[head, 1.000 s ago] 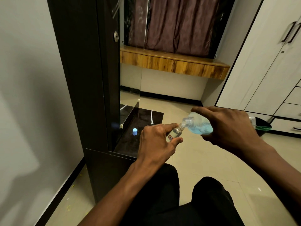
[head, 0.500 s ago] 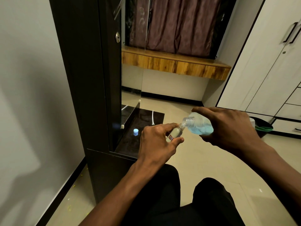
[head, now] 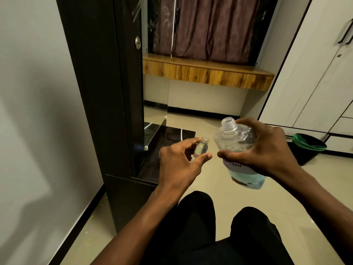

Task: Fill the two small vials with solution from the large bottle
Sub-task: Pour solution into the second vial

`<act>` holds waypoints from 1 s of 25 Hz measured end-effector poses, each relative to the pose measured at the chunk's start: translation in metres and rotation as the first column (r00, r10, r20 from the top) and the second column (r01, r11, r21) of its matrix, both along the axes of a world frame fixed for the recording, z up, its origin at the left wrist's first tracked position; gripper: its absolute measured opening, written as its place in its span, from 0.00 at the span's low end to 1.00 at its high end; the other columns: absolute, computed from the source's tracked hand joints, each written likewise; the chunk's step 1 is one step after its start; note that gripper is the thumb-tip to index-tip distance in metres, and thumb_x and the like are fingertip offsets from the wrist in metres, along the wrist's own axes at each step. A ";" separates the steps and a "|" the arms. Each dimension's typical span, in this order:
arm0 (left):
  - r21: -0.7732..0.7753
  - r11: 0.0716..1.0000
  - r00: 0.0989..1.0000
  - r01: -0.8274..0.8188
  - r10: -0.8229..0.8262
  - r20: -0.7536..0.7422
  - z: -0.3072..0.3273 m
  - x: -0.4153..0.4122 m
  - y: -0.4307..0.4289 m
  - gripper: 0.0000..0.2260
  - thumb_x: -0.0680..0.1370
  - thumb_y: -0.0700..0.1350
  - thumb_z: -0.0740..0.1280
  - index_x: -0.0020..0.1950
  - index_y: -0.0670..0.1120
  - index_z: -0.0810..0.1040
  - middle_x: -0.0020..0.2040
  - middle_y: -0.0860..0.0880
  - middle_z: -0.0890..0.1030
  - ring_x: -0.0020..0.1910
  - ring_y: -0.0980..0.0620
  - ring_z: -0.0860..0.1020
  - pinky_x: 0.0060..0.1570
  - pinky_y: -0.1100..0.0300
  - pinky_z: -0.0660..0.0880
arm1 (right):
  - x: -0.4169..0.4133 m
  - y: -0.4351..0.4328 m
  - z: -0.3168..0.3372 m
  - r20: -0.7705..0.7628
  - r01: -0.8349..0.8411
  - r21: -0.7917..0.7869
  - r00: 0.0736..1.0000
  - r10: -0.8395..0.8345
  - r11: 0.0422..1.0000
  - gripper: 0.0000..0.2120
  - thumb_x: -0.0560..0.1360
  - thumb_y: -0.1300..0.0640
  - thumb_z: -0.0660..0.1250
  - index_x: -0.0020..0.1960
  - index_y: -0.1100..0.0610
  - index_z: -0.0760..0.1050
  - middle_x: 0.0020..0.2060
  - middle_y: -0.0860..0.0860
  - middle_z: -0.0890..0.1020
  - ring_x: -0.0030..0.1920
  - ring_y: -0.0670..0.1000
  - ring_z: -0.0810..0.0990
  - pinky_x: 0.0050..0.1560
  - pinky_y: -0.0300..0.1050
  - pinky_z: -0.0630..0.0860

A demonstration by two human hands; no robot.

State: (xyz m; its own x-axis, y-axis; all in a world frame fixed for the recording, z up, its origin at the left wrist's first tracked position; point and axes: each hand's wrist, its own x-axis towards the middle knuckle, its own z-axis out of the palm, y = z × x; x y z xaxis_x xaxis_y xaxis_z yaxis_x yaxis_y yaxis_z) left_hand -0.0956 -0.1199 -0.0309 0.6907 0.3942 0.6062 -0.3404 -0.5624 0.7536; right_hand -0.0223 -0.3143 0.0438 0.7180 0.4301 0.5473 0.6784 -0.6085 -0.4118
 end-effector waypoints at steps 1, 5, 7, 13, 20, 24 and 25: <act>0.002 1.000 1.000 -0.014 0.014 -0.010 -0.002 0.001 0.004 0.21 0.69 0.49 0.82 0.60 0.50 0.85 0.50 0.56 0.87 0.45 0.66 0.83 0.48 0.70 0.80 | 0.002 0.002 -0.003 -0.013 -0.009 0.037 1.000 0.009 0.999 0.43 0.55 0.35 0.82 0.66 0.50 0.78 0.52 0.53 0.86 0.45 0.50 0.86 0.46 0.49 0.85; 0.045 0.996 0.995 -0.073 0.076 -0.064 -0.016 0.004 0.022 0.22 0.69 0.50 0.82 0.61 0.50 0.85 0.52 0.55 0.87 0.47 0.66 0.82 0.48 0.73 0.79 | 0.007 0.012 -0.014 -0.032 -0.054 0.130 0.998 0.059 0.990 0.45 0.55 0.35 0.83 0.67 0.52 0.78 0.54 0.51 0.86 0.44 0.46 0.87 0.43 0.39 0.85; 0.057 0.990 0.985 -0.130 0.135 -0.109 -0.027 0.006 0.034 0.22 0.69 0.51 0.81 0.62 0.51 0.84 0.53 0.55 0.86 0.48 0.64 0.82 0.47 0.74 0.77 | 0.008 0.017 -0.018 -0.039 -0.073 0.178 0.996 0.081 0.981 0.44 0.55 0.35 0.83 0.66 0.53 0.79 0.53 0.51 0.87 0.43 0.44 0.86 0.41 0.33 0.83; 0.023 0.976 0.947 -0.218 0.217 -0.238 -0.061 0.019 0.071 0.21 0.69 0.48 0.82 0.61 0.51 0.84 0.52 0.53 0.87 0.42 0.66 0.81 0.39 0.79 0.74 | 0.010 0.021 -0.024 -0.105 -0.098 0.298 0.985 0.134 0.950 0.42 0.57 0.34 0.81 0.66 0.51 0.79 0.53 0.47 0.86 0.47 0.40 0.85 0.43 0.33 0.82; 0.047 0.972 0.916 -0.232 0.235 -0.325 -0.090 0.036 0.092 0.22 0.69 0.45 0.82 0.61 0.47 0.85 0.51 0.50 0.88 0.44 0.62 0.82 0.43 0.75 0.73 | 0.011 0.018 -0.032 -0.137 -0.073 0.311 0.983 0.121 0.948 0.42 0.57 0.36 0.82 0.67 0.52 0.79 0.54 0.49 0.86 0.45 0.42 0.86 0.43 0.36 0.84; 0.042 0.978 0.922 -0.206 0.208 -0.327 -0.096 0.042 0.095 0.23 0.69 0.45 0.82 0.62 0.44 0.84 0.52 0.47 0.87 0.47 0.56 0.84 0.49 0.68 0.78 | 0.010 0.017 -0.035 -0.149 -0.067 0.315 0.982 0.119 0.947 0.43 0.55 0.33 0.80 0.66 0.51 0.79 0.54 0.49 0.86 0.45 0.42 0.86 0.44 0.36 0.84; 0.038 0.979 0.923 -0.200 0.201 -0.329 -0.096 0.044 0.095 0.23 0.69 0.45 0.82 0.63 0.44 0.84 0.53 0.47 0.87 0.47 0.56 0.84 0.50 0.68 0.78 | 0.010 0.017 -0.036 -0.149 -0.065 0.312 0.982 0.116 0.948 0.44 0.55 0.32 0.80 0.66 0.50 0.78 0.54 0.48 0.86 0.46 0.43 0.86 0.45 0.37 0.84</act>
State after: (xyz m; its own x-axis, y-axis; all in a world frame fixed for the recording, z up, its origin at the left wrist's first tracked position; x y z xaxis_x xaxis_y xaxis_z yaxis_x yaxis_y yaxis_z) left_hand -0.0515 -0.0248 -0.1269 0.7585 0.5433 0.3598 0.0466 -0.5960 0.8016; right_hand -0.0123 -0.2969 0.0082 0.7745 0.3288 0.5404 0.6323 -0.3758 -0.6775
